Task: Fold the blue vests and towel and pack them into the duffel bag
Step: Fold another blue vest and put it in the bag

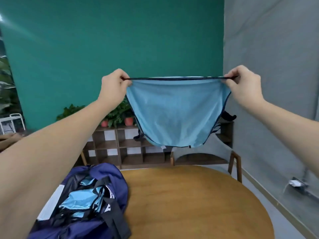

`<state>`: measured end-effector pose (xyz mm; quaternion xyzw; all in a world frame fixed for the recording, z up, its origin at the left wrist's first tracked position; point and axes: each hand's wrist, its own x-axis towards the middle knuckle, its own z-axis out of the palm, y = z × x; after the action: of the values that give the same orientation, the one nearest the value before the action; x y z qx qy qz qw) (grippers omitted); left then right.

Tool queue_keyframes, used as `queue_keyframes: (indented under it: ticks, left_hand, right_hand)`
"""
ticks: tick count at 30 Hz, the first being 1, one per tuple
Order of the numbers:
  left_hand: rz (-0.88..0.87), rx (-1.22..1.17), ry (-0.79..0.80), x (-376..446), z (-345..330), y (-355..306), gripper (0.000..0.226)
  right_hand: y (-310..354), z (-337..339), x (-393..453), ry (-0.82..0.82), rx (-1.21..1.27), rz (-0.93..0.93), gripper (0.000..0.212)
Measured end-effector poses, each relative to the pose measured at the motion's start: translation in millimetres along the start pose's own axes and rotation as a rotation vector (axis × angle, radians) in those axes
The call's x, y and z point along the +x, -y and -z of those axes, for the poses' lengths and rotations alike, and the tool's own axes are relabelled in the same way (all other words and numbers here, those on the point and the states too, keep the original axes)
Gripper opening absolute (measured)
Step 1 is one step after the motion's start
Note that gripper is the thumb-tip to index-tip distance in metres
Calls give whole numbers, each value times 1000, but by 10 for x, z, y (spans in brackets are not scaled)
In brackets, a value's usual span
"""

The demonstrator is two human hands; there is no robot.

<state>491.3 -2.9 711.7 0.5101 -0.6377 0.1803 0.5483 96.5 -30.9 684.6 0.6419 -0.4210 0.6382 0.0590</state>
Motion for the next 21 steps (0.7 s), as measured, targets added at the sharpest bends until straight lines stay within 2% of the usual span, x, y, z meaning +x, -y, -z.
queue_keyframes:
  ticks: [6, 8, 11, 14, 17, 21]
  left_hand:
    - [102, 36, 171, -1445, 156, -64, 7]
    - [128, 50, 279, -2160, 130, -28, 12]
    - [214, 35, 465, -3233, 95, 130, 33]
    - [316, 0, 625, -4047, 126, 227, 32]
    - [312, 29, 730, -4513, 189, 228, 28]
    - [325, 72, 853, -4730, 244, 191, 17]
  right_hand:
    - [-83, 345, -1274, 233, -100, -113, 11]
    - [-187, 453, -1909, 389, -124, -179, 17]
    - [-365, 621, -2820, 644, -183, -220, 26]
    - [-525, 769, -3501, 857, -256, -282, 20]
    - [-621, 901, -3908, 1003, -310, -323, 12]
    - [-630, 1061, -4068, 1068, -326, -346, 17]
